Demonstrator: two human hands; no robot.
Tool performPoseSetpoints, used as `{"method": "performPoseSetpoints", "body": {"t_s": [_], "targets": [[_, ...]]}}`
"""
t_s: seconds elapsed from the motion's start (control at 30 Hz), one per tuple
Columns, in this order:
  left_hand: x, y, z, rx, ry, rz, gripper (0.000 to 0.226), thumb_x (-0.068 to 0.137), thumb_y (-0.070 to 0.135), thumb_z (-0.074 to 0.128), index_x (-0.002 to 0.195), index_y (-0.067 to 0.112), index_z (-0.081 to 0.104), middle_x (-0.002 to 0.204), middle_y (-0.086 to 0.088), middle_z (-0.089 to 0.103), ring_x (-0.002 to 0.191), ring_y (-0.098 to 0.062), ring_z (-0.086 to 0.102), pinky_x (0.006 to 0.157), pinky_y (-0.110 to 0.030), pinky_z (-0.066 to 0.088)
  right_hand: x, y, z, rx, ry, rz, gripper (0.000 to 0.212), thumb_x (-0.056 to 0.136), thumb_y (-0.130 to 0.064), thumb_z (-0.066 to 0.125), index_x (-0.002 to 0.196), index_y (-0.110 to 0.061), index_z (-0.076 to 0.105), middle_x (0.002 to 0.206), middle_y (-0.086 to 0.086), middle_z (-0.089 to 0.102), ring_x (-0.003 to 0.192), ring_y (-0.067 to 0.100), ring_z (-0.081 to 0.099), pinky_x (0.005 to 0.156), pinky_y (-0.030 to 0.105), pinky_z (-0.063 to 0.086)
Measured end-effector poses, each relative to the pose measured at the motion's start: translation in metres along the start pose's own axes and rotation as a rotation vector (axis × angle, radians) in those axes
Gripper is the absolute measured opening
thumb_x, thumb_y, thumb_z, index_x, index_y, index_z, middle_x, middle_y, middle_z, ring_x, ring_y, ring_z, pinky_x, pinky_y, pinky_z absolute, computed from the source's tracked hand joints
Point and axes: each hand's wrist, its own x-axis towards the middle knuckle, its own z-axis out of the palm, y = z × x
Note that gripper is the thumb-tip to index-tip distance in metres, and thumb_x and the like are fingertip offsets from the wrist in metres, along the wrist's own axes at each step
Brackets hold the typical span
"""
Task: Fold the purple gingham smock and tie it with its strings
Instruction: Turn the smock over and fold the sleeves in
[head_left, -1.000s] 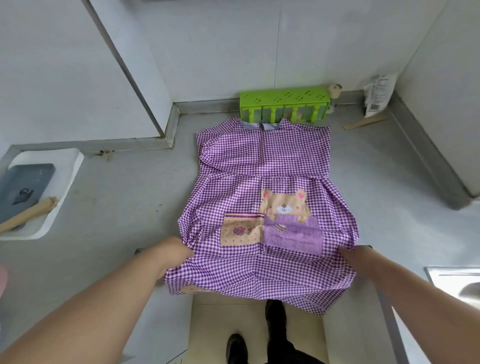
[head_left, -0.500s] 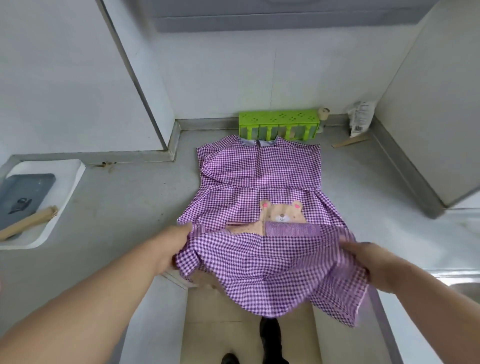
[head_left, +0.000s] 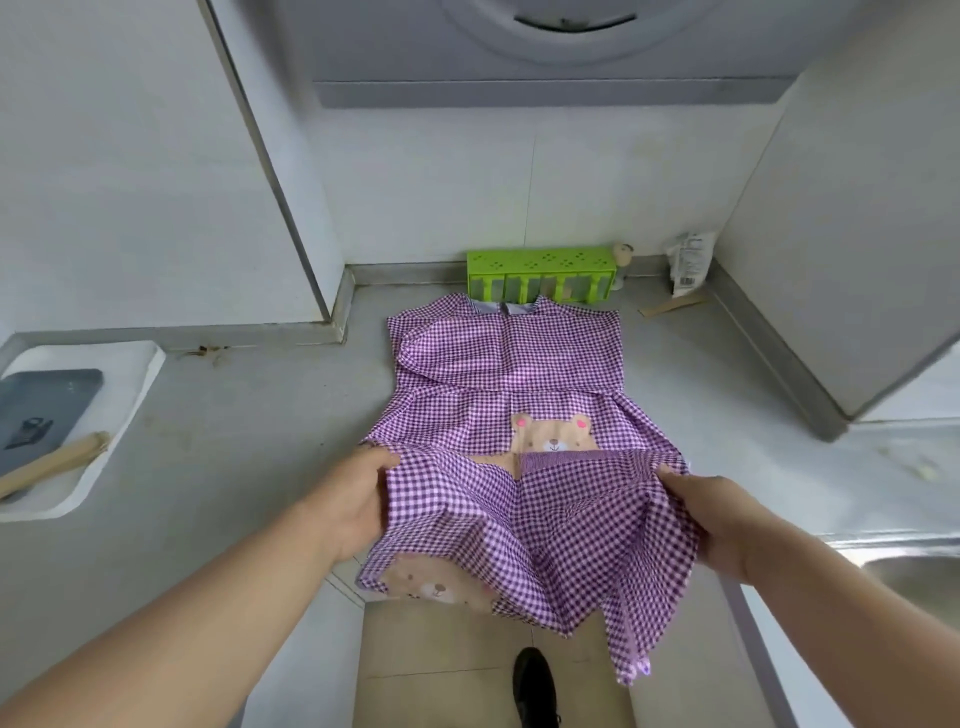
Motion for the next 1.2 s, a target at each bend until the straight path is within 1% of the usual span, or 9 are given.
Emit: {"method": "performPoseSetpoints", "body": {"t_s": [0.17, 0.27, 0.37, 0.47, 0.6, 0.73, 0.9, 1.07, 1.2], "targets": [[-0.009, -0.002, 0.012, -0.041, -0.123, 0.189, 0.078, 0.097, -0.015, 0.034, 0.156, 0.035, 0.043, 0.144, -0.012, 0.061, 0.119, -0.036, 0.070, 0.101, -0.061, 0.055, -0.010, 0.001, 0.009, 0.058, -0.002, -0.033, 0.021, 0.103, -0.014, 0.059, 0.117, 0.002, 0.064, 0.098, 0.016, 0.078, 0.087, 0.029, 0.074, 0.071, 0.039, 0.062], [-0.018, 0.003, 0.025, 0.164, -0.137, 0.209, 0.068, 0.096, -0.023, 0.031, 0.132, 0.018, 0.071, 0.134, -0.016, 0.069, 0.115, -0.033, 0.072, 0.099, -0.051, 0.059, -0.018, 0.000, 0.015, 0.086, 0.011, -0.163, 0.040, 0.103, -0.008, 0.058, 0.142, -0.004, 0.048, 0.107, 0.013, 0.074, 0.091, 0.030, 0.076, 0.068, 0.040, 0.063], [-0.015, 0.007, 0.029, 0.421, -0.163, 0.202, 0.064, 0.098, -0.019, 0.040, 0.116, 0.028, 0.080, 0.132, -0.009, 0.071, 0.113, -0.027, 0.073, 0.098, -0.044, 0.060, -0.026, -0.003, 0.019, 0.144, 0.012, -0.255, 0.070, 0.103, -0.001, 0.055, 0.160, -0.033, 0.030, 0.109, 0.007, 0.068, 0.091, 0.030, 0.076, 0.078, 0.046, 0.064], [-0.009, 0.013, 0.029, 0.788, -0.193, 0.307, 0.057, 0.099, -0.007, 0.050, 0.120, 0.039, 0.077, 0.134, 0.011, 0.066, 0.119, -0.013, 0.065, 0.095, -0.028, 0.059, -0.032, -0.007, 0.020, 0.071, -0.069, -0.343, 0.045, 0.105, 0.007, 0.040, 0.133, -0.019, 0.063, 0.110, 0.020, 0.072, 0.081, 0.023, 0.073, 0.072, 0.040, 0.063], [-0.001, 0.019, 0.024, 1.255, -0.207, 0.562, 0.044, 0.104, 0.012, 0.056, 0.137, 0.038, 0.065, 0.134, 0.020, 0.056, 0.123, -0.005, 0.054, 0.102, -0.022, 0.049, -0.030, -0.005, 0.021, -0.114, -0.101, -0.479, 0.061, 0.089, 0.025, 0.035, 0.113, -0.018, 0.072, 0.112, 0.017, 0.074, 0.090, 0.023, 0.073, 0.085, 0.053, 0.063], [0.005, 0.024, 0.019, 1.694, -0.126, 0.917, 0.046, 0.103, 0.015, 0.056, 0.146, 0.030, 0.059, 0.121, 0.010, 0.054, 0.104, -0.009, 0.056, 0.089, -0.026, 0.052, -0.029, -0.003, 0.017, -0.678, 0.005, -0.769, 0.060, 0.097, 0.009, 0.053, 0.128, -0.043, 0.060, 0.120, -0.016, 0.067, 0.099, 0.004, 0.069, 0.085, 0.029, 0.062], [0.008, 0.028, 0.012, 1.836, -0.113, 1.199, 0.040, 0.089, 0.010, 0.073, 0.127, 0.019, 0.069, 0.107, 0.000, 0.059, 0.086, -0.017, 0.061, 0.072, -0.032, 0.059, -0.021, -0.002, 0.007, -1.191, 0.103, -0.935, 0.060, 0.094, -0.015, 0.071, 0.145, -0.039, 0.052, 0.137, -0.012, 0.060, 0.121, 0.014, 0.062, 0.099, 0.028, 0.050], [0.013, 0.031, 0.012, 1.890, -0.147, 1.261, 0.026, 0.079, 0.013, 0.071, 0.105, 0.019, 0.073, 0.094, 0.001, 0.056, 0.078, -0.017, 0.060, 0.067, -0.034, 0.061, -0.002, -0.001, -0.004, -1.153, 0.126, -1.049, 0.019, 0.086, -0.033, 0.082, 0.101, -0.035, 0.071, 0.097, -0.021, 0.058, 0.084, 0.006, 0.061, 0.069, 0.016, 0.045], [0.015, 0.037, 0.016, 1.892, -0.160, 1.053, 0.032, 0.086, 0.028, 0.075, 0.118, 0.024, 0.070, 0.107, 0.008, 0.051, 0.097, -0.013, 0.053, 0.086, -0.030, 0.053, 0.013, 0.001, -0.009, -1.079, 0.233, -1.079, 0.008, 0.088, -0.036, 0.079, 0.092, -0.030, 0.074, 0.097, -0.010, 0.049, 0.076, 0.010, 0.055, 0.062, 0.029, 0.052]]}}
